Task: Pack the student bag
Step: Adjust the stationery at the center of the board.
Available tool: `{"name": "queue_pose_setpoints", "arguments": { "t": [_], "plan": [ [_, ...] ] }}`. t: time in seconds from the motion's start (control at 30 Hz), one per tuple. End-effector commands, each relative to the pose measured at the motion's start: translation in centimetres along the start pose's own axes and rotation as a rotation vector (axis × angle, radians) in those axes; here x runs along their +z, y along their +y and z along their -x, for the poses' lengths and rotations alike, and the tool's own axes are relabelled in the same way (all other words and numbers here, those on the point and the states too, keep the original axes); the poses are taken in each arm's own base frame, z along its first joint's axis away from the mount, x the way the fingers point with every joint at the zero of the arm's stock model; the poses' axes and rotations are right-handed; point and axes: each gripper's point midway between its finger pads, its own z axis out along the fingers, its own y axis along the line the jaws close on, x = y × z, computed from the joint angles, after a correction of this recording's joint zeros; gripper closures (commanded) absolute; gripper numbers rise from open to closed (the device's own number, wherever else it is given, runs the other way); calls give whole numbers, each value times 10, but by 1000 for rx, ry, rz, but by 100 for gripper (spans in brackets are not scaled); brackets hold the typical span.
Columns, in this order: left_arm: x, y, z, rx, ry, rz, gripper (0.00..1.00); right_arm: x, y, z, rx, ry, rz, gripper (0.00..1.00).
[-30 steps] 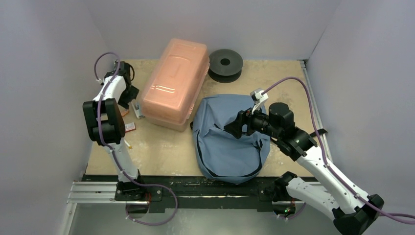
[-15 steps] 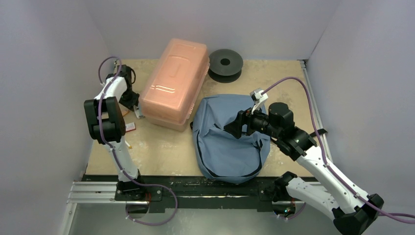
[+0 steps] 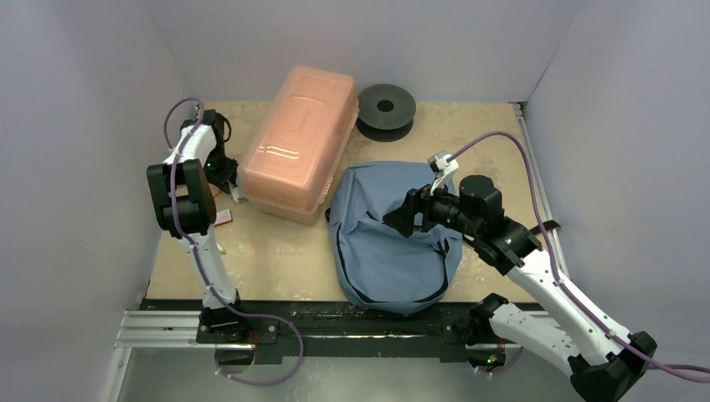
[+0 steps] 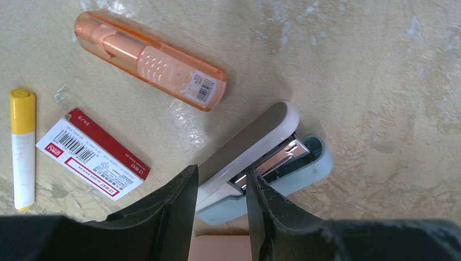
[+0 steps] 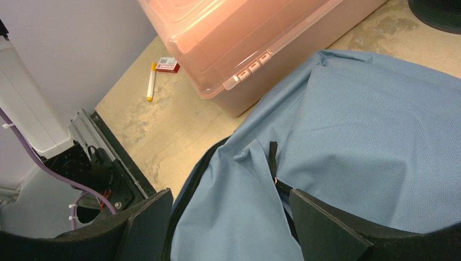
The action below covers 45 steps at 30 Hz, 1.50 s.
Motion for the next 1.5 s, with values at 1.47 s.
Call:
{"name": "queue_pose_setpoints", "arguments": {
  "t": [1.47],
  "plan": [
    [20,-28,-24,-330,174,-34,79,-1,6,40,-44,-80,-15,19]
  ]
}}
